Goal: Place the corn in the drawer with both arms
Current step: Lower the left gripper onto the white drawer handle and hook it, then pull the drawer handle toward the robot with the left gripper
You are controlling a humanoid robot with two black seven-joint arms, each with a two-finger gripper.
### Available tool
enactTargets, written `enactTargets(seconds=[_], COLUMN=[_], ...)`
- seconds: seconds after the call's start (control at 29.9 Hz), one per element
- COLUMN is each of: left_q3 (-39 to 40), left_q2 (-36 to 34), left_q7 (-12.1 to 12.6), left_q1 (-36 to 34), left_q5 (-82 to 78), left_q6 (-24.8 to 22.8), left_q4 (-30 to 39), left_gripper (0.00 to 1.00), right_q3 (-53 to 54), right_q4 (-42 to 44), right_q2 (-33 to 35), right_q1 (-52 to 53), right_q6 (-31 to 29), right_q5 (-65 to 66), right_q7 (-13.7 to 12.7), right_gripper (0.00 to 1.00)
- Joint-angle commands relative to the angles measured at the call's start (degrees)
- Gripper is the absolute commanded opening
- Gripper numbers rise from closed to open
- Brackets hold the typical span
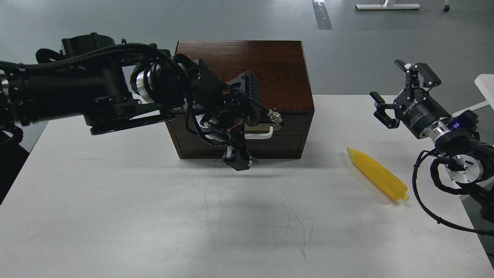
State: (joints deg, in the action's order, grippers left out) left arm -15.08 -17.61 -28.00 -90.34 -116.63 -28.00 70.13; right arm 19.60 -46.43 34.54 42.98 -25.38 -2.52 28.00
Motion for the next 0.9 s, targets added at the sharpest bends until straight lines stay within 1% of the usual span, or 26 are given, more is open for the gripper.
enactTargets(seconds=[0.0,0.53,0.87], left_q3=[-0.13,-2.32,-2.41], left_q2=[-0.05,-0.05,0.12], left_q7=[0.0,0.0,0.0], left_q1=[-0.01,0.08,0.87], left_q5=[0.0,0.0,0.0], left_q6=[0.0,0.0,0.0], left_q4=[0.01,-0.08,-0.08], left_gripper=[0.98,0.98,0.98], right_q3=[0.0,0.09,0.18], right_q4=[0.02,0.02,0.02], right_q2=[0.0,0.0,0.0], right_q1=[0.0,0.0,-0.17], right_q6=[0.07,0.07,0.07], right_q5=[0.05,-0.03,0.05], right_q7=[0.0,0.0,0.0], right_gripper=[1.0,1.0,1.0])
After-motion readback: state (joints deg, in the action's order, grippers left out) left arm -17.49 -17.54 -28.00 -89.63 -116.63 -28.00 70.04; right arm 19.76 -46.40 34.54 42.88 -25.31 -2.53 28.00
